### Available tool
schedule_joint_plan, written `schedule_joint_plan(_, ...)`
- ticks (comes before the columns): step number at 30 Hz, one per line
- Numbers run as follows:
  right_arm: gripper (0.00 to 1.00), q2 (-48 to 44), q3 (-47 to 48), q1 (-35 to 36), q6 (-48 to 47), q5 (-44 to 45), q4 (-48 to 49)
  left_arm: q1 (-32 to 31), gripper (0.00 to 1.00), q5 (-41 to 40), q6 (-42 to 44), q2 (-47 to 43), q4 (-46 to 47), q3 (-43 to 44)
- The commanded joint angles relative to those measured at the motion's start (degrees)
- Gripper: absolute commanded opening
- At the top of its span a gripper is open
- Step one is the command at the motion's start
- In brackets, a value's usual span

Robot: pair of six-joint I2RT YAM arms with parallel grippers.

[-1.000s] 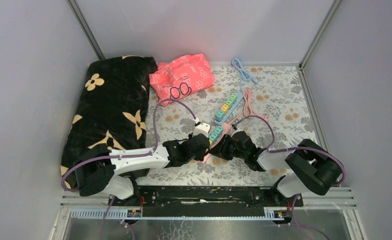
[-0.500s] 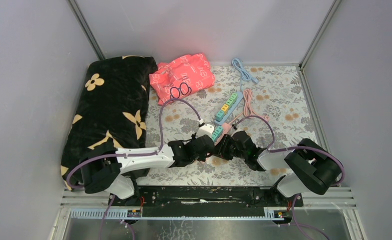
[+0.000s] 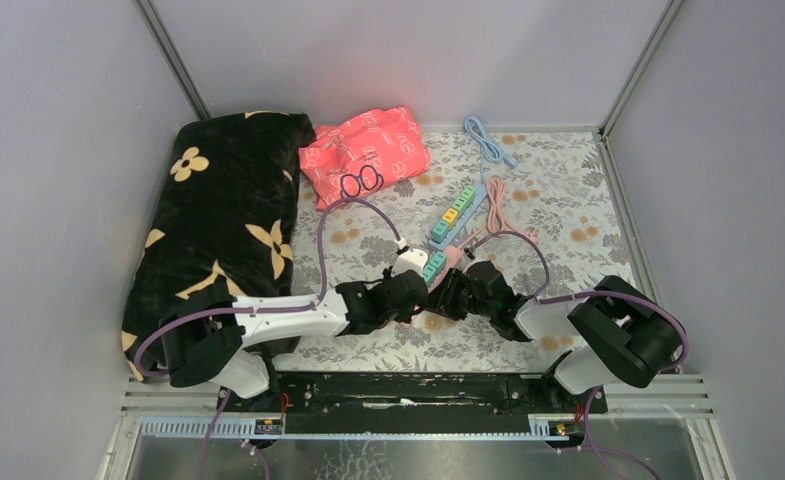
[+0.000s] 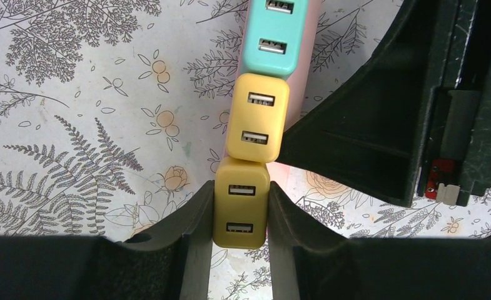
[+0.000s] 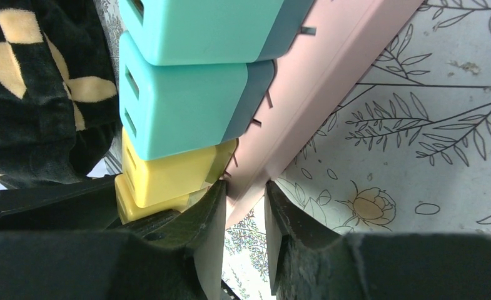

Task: Insert the plug
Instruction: Insert the plug into the socket.

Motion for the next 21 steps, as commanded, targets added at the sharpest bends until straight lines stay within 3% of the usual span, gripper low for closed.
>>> schedule_joint_plan(1,0.32,3.13,2.19,1.2,-0.9,0.31,-1.08,-0.22,0.0,9.36,-6.09,6.24,-4.27,-6.73)
schedule_joint_plan(12,0.32,2.83,2.25,1.18,-1.06,0.49,-1.39,-0.71,0.0,8.2,-7.76,6.7,-5.82,-8.34)
schedule_joint_plan(21,0.31,3.48,2.51,1.05,-1.01,-0.04,-0.97,-5.41,0.0,5.66,-4.21,9.98,-10.6,-0.77)
